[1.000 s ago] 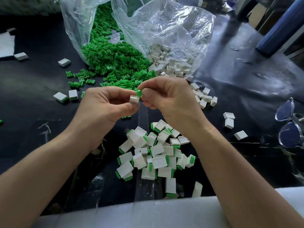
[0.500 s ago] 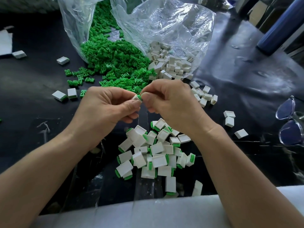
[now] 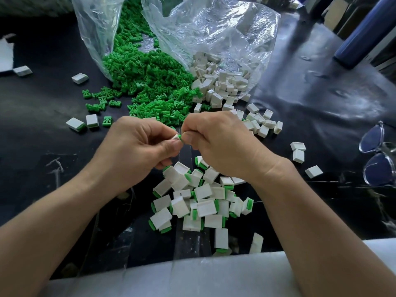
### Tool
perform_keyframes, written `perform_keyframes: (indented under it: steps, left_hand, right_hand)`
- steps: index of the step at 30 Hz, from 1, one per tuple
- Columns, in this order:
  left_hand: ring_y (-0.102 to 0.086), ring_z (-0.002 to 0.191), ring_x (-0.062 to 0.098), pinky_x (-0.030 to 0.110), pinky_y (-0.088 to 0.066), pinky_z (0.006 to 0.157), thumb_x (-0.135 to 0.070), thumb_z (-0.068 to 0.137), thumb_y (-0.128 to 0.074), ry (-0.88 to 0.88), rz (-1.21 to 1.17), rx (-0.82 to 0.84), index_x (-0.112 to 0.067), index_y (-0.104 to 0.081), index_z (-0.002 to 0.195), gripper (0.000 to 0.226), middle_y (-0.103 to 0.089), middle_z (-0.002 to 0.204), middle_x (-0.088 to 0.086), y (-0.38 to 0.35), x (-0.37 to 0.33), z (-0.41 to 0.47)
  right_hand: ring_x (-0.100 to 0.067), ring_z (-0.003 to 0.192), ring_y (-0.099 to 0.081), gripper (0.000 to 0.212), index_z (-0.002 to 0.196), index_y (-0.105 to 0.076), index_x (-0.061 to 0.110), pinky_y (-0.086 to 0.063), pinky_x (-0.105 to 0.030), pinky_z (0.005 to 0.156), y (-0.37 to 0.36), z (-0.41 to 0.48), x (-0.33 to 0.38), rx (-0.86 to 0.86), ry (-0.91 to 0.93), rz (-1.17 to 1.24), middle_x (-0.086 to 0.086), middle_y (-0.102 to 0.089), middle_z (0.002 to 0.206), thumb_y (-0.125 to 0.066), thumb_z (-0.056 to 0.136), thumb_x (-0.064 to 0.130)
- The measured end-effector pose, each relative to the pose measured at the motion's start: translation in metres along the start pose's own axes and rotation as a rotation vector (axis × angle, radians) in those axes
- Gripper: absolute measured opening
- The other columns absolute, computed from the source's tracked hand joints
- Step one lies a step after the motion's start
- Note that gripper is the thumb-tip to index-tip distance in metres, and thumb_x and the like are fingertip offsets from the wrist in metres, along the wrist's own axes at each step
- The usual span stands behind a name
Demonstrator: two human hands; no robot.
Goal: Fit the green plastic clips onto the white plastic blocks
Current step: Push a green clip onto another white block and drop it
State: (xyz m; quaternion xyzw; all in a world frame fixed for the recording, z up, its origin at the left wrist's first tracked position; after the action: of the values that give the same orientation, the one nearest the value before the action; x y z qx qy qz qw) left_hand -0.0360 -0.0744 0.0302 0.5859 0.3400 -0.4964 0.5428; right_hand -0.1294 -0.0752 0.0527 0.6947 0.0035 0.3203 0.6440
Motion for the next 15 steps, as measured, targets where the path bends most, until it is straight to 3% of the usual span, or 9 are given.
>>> perform_keyframes:
  steps: [4,11,13,15]
  left_hand:
    - [-0.059,0.046,0.005,0.02,-0.052,0.048,-0.009,0.076,-0.069,-0.053,0.155,0.0,-0.017,-0.07,0.069,0.011,-0.067,0.065,0.001,0.002,-0.002,-0.001]
    - [-0.057,0.048,0.015,0.039,-0.052,0.054,-0.014,0.076,-0.071,-0.086,0.337,0.034,-0.012,-0.073,0.071,0.006,-0.064,0.055,0.003,0.0,0.0,-0.002]
    - [-0.06,0.049,0.016,0.035,-0.053,0.053,-0.012,0.075,-0.072,-0.084,0.324,0.044,-0.014,-0.073,0.071,0.005,-0.066,0.058,0.004,-0.002,-0.001,-0.002]
    - [-0.06,0.047,0.008,0.023,-0.053,0.048,-0.011,0.074,-0.072,-0.051,0.155,0.017,-0.017,-0.071,0.071,0.007,-0.067,0.064,0.007,0.001,-0.003,-0.001]
  right_hand:
    - [-0.015,0.077,-0.041,0.013,0.081,-0.049,0.018,-0.031,-0.029,0.068,-0.002,0.0,0.007,0.019,0.048,-0.082,0.006,-0.044,0.077,-0.046,0.094,0.016]
    - [-0.015,0.079,-0.039,0.013,0.096,-0.058,0.014,-0.037,-0.031,0.069,-0.012,-0.001,0.011,0.061,0.115,-0.238,0.005,-0.043,0.083,-0.045,0.093,0.014]
    - [-0.018,0.079,-0.043,0.013,0.096,-0.059,0.012,-0.039,-0.033,0.07,-0.011,-0.001,0.012,0.049,0.132,-0.244,0.004,-0.044,0.084,-0.046,0.093,0.013]
    - [-0.021,0.079,-0.048,0.014,0.094,-0.062,0.009,-0.04,-0.036,0.072,-0.003,0.0,0.009,-0.022,0.105,-0.104,0.002,-0.049,0.08,-0.049,0.092,0.014]
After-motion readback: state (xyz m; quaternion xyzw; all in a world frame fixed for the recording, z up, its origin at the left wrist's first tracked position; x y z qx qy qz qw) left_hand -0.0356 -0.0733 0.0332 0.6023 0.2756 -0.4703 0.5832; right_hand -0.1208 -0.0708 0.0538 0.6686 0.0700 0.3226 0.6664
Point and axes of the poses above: each hand's wrist, its own z-axis towards the middle knuckle, its own y-axis out of the back of the hand, x = y × z, the point moved 9 cm from there along z, towards the middle knuckle
